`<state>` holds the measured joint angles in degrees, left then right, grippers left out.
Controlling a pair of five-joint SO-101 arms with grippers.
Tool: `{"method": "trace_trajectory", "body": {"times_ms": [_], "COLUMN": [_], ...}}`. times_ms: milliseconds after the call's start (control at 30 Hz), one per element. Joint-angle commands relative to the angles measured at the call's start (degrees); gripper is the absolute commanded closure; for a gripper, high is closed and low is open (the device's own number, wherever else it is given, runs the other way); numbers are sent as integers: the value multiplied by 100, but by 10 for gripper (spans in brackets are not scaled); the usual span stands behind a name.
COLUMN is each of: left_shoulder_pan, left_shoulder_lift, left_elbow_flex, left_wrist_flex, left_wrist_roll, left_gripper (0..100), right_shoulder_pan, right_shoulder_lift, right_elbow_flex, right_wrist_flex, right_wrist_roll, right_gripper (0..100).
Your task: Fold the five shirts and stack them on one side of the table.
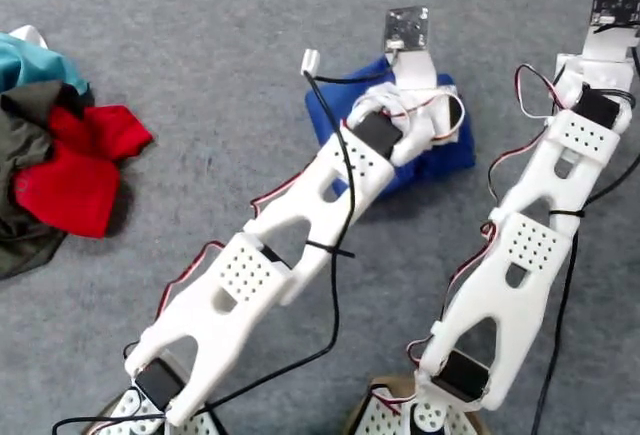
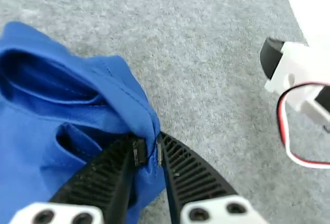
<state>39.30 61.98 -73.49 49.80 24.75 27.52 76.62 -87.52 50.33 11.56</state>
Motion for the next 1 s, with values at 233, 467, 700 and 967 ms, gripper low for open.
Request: {"method": "trace_trajectory", "body": {"times_ms": [233, 467, 700, 967], "left_shoulder_pan": [97, 44, -589, -2189], "left_shoulder_lift": [13, -40, -435, -743], "left_elbow_flex": [-396, -387, -404, -343], "left_wrist_flex": [-255, -229, -193, 1996], "left_wrist_roll": [-149, 176, 211, 211], "left_gripper": [974, 837, 841, 981], "right_shoulder_pan": [84, 84, 75, -31], "right_shoulder_lift": [-22, -22, -22, -40], "right_elbow_flex": [-92, -92, -92, -84], "right_wrist_flex": [-123, -105, -79, 97], "right_wrist_roll": [-44, -44, -18, -9], "right_gripper": [995, 995, 995, 995]}}
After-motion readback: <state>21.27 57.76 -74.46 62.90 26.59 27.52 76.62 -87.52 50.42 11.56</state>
